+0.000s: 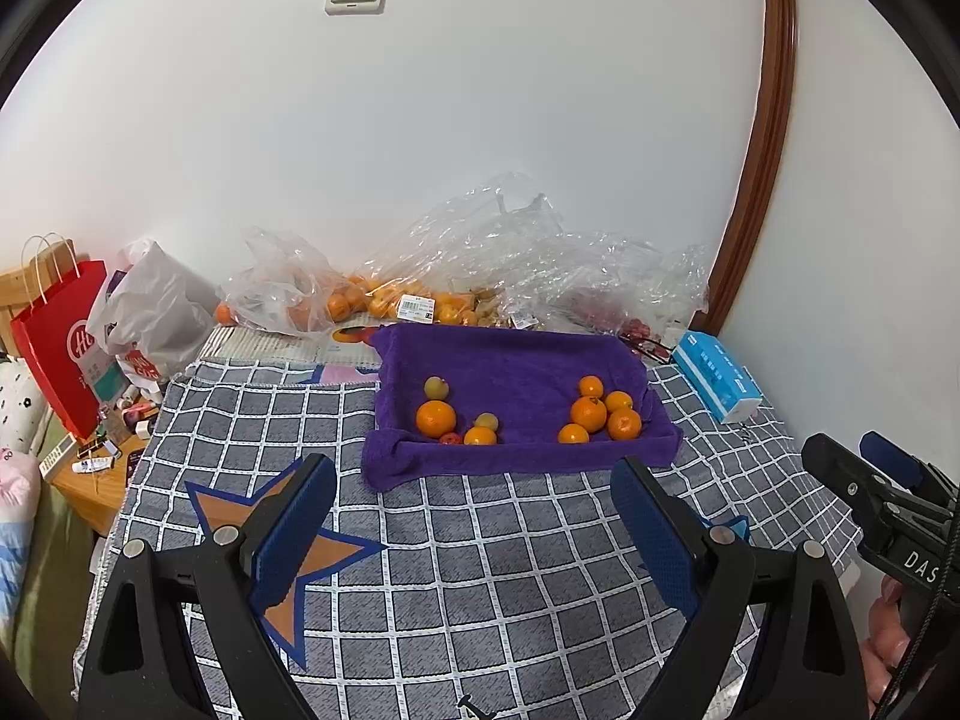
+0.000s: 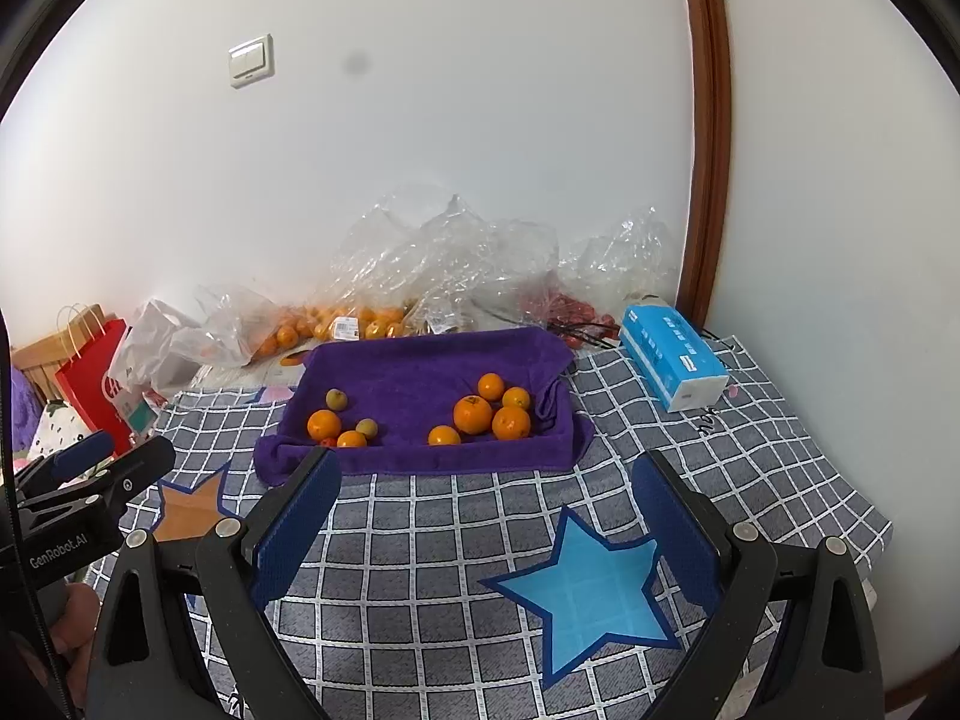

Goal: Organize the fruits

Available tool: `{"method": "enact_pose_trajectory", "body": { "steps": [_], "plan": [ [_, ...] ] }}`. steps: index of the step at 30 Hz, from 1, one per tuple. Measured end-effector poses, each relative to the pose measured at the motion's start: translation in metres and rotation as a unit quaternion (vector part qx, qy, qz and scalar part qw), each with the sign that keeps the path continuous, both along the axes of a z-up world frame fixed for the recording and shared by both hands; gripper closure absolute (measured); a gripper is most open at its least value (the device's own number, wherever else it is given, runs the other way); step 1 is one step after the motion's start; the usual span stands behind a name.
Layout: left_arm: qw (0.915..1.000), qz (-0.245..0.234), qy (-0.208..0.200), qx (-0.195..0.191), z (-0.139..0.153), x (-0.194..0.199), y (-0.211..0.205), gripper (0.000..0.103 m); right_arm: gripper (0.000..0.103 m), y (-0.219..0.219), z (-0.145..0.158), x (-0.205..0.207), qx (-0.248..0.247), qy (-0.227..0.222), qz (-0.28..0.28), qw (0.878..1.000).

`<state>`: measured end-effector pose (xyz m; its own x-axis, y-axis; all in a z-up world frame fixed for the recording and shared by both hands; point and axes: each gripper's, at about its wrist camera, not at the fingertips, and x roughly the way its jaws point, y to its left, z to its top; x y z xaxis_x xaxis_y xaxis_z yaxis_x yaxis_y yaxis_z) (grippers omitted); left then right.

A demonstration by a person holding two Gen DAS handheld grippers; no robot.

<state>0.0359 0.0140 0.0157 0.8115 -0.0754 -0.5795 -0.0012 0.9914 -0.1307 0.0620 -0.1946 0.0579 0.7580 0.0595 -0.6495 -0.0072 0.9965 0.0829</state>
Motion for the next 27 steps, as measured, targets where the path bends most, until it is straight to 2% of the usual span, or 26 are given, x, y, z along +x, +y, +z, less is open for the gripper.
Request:
{"method": "enact_pose_trajectory", "body": {
  "steps": [27],
  "plan": [
    [1.0000,0.002,-0.003,-0.001,0.0010,-0.0021,0.0009,0.010,0.006,0.0002,0.0016,0.0000,0.000,0.000,0.002,1.000]
  ]
}}
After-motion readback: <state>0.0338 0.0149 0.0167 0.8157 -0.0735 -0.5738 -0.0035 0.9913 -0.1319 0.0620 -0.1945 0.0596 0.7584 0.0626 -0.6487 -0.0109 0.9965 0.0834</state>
